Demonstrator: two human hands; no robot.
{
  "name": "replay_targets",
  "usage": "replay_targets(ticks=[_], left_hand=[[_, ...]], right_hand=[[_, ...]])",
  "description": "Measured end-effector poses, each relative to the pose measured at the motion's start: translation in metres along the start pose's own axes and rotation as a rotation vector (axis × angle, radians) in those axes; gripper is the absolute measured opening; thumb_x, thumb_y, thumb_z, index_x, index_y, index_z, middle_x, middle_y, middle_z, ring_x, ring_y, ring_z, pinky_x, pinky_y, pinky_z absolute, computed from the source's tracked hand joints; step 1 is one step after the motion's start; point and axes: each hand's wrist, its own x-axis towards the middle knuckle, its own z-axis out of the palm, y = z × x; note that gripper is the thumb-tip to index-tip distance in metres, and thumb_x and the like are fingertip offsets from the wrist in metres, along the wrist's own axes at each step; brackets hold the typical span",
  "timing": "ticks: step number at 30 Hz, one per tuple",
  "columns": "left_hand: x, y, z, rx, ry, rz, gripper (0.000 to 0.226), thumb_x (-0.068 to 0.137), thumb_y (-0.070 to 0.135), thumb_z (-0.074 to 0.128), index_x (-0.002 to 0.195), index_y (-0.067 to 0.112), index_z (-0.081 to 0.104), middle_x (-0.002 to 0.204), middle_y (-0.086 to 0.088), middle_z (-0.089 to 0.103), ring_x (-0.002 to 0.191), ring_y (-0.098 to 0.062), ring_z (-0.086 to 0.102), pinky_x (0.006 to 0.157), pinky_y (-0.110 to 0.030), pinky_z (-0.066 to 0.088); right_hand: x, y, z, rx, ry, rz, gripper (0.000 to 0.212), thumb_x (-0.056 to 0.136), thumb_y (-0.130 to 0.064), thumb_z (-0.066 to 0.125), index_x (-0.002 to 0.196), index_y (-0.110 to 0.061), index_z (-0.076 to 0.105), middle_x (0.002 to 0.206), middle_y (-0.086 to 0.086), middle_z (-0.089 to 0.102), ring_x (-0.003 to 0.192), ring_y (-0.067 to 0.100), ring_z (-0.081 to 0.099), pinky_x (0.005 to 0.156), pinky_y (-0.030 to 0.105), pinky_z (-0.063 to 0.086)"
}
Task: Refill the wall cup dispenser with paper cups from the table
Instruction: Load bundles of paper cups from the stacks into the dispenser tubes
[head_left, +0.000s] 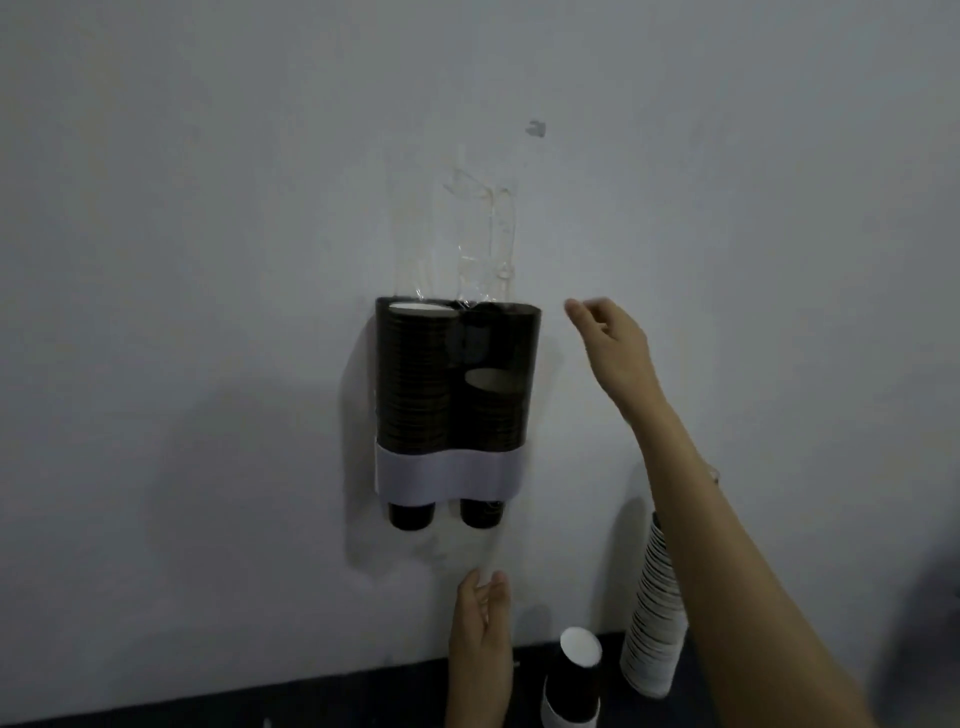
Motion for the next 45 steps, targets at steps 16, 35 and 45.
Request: replay_targets(ticks=[16,35,45], left_hand=[[0.045,-0.199,0.042,0.740,-0.230,-0.247,0.103,0.060,0.027,0.071,0.144,0.013,0.013,0.148,-0.008,0.032,0.136,-0.021,0.034,0.113,-0.035,0.031],[0.077,-0.243,0.066,1.024,-0.289,-0.153,0.088,0.078,0.043,0.058,0.145,0.015,0.009,0.157,0.000,0.011,0.145,-0.011,0.007,0.118,-0.037,-0.005],[0.078,-0.235,0.072,1.101,-0.325,-0.177,0.079,0.083,0.040,0.052,0.144,0.018,0.008,0.157,0.002,0.008,0.145,-0.012,0.008,0.119,-0.041,-0.002]], right_hand=[[-0.253,0.311,0.060,-0.001,-0.284,0.816,0.122,0.055,-0.021,0.085,0.148,-0.013,0.007,0.149,0.009,0.032,0.138,0.026,0.033,0.112,0.036,0.030],[-0.269,0.340,0.079,-0.086,-0.119,0.692,0.081,0.051,-0.033,0.087,0.120,-0.030,0.045,0.116,-0.004,0.046,0.097,-0.016,0.039,0.076,-0.002,0.034],[-0.254,0.317,0.073,0.000,-0.027,0.671,0.083,0.052,-0.022,0.088,0.115,-0.036,0.037,0.116,-0.003,0.042,0.090,-0.011,0.045,0.088,0.012,0.035]])
